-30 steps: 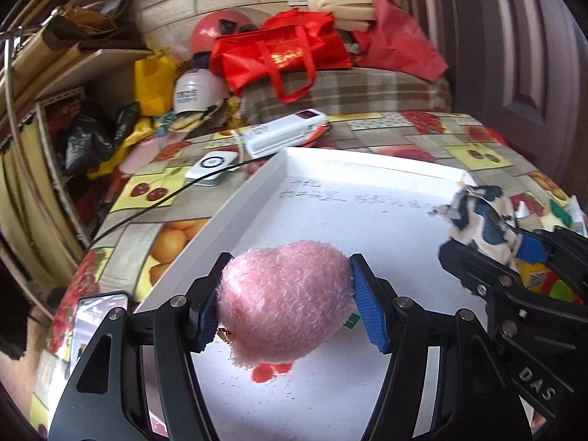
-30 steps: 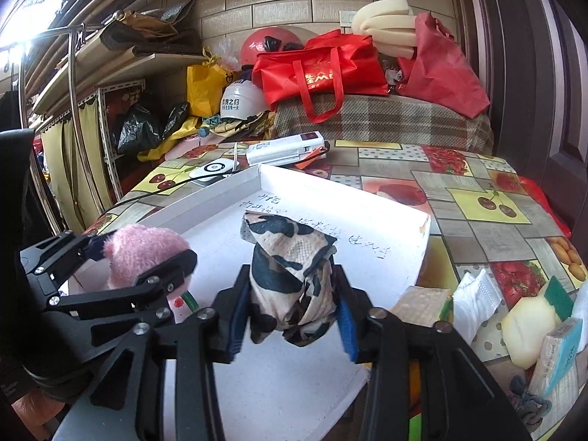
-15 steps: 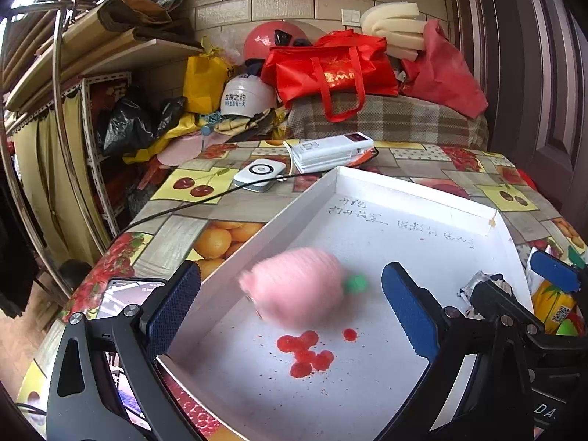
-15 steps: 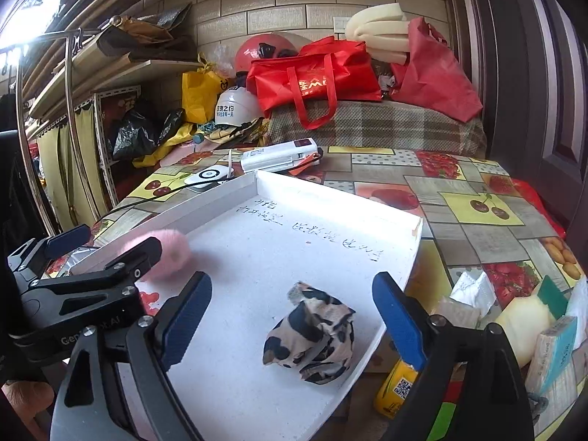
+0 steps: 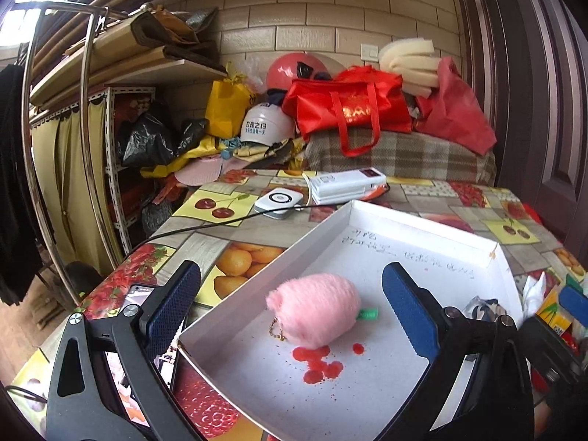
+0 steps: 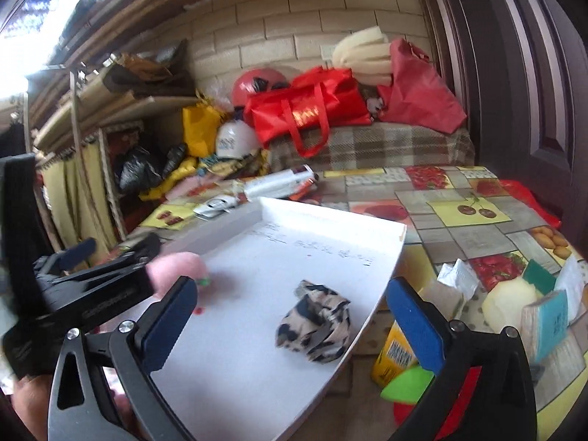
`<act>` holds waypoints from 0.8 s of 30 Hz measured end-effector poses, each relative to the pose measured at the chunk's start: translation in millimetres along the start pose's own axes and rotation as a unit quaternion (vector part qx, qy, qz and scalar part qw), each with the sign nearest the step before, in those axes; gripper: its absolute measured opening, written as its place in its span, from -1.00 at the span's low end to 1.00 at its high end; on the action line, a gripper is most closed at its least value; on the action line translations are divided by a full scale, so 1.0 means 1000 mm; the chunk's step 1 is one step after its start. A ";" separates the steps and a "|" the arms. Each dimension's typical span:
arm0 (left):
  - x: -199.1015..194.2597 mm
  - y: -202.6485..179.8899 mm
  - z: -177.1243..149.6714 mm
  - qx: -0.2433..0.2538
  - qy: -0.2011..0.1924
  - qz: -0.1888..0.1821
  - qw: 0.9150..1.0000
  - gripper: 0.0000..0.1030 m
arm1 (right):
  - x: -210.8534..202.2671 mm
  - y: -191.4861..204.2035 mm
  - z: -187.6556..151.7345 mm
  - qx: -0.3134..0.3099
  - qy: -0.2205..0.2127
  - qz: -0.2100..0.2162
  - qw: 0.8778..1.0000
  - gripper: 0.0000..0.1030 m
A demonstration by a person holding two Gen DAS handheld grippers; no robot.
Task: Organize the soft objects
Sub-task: 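Open the left tool to drop the pink ball while the right tool drops the cloth into the box, then grasp the braided brown rope with the left tool while the right tool grasps the white foam sheet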
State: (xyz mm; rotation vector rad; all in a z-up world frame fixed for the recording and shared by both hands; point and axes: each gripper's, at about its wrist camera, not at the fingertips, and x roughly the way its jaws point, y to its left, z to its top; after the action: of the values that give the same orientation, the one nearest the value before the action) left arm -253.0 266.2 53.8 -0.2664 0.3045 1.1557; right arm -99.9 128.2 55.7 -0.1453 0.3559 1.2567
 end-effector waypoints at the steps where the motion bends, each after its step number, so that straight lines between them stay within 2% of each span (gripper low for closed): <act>1: -0.002 0.001 0.000 -0.004 -0.005 -0.002 1.000 0.95 | -0.006 0.000 -0.001 0.002 -0.012 0.009 1.000 0.99; 7: -0.016 0.002 -0.002 -0.004 -0.033 -0.030 0.999 0.99 | -0.052 -0.007 -0.003 0.028 -0.102 0.074 0.992 1.00; 8: -0.018 -0.001 -0.002 0.000 -0.034 -0.038 0.999 0.99 | -0.054 -0.007 -0.004 0.029 -0.103 0.083 0.991 1.00; 10: -0.022 -0.007 -0.003 0.015 -0.036 -0.063 0.997 0.99 | -0.056 -0.004 -0.005 0.015 -0.073 0.094 0.993 1.00; 13: -0.027 -0.014 -0.005 0.029 -0.038 -0.082 0.995 0.99 | -0.064 -0.005 -0.006 0.003 -0.062 0.086 0.994 0.99; 16: -0.033 -0.017 -0.006 0.029 -0.031 -0.117 0.992 0.99 | -0.083 -0.020 -0.008 0.014 -0.093 0.089 0.992 0.99; 18: -0.036 -0.020 -0.008 0.028 -0.019 -0.150 0.988 0.99 | -0.098 -0.038 -0.008 0.012 -0.118 0.065 0.991 0.99; 22: -0.049 -0.038 -0.017 0.057 0.008 -0.210 0.976 0.99 | -0.114 -0.089 -0.009 0.043 -0.120 0.038 0.991 1.00; 24: -0.060 -0.053 -0.022 0.087 0.016 -0.244 0.966 0.99 | -0.121 -0.120 -0.010 0.067 -0.112 0.003 0.991 1.00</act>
State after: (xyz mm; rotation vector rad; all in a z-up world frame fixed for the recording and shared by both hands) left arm -228.9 187.1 57.8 -0.1917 0.3434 0.6332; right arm -19.6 -20.8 77.2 0.1108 0.2460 1.2362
